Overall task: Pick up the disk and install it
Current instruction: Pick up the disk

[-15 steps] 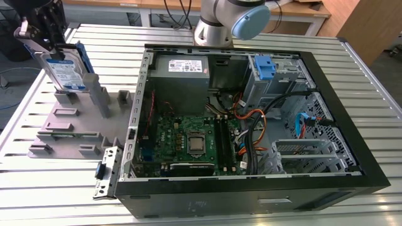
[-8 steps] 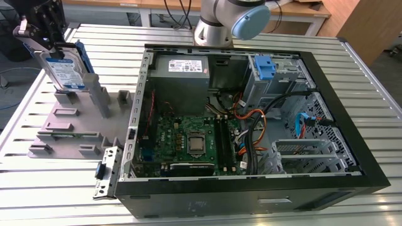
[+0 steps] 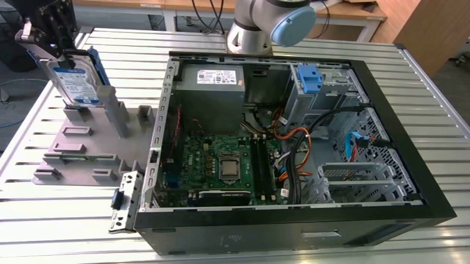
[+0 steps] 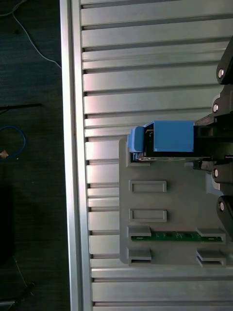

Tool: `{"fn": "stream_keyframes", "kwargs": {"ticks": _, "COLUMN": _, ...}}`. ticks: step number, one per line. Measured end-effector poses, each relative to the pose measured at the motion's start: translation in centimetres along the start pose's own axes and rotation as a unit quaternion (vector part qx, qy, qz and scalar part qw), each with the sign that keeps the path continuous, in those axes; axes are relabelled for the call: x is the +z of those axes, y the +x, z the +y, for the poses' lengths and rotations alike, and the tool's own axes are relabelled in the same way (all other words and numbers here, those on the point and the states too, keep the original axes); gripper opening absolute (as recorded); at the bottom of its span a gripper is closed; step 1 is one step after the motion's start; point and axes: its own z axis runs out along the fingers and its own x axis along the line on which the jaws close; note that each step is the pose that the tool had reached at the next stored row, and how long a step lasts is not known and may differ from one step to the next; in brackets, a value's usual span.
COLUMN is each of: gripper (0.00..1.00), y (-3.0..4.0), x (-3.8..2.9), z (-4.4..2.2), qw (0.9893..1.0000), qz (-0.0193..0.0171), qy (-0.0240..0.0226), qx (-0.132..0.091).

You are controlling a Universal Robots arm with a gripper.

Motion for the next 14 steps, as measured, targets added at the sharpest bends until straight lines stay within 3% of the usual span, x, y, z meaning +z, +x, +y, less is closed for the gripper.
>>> {"fn": "stream_keyframes", "kwargs": {"ticks": 14, "gripper": 0.35, "y": -0.03, "x": -0.64, "z": 0.02, "qw": 1.0000, "qz": -0.0001, "qy": 0.0001, "qx": 0.000}}
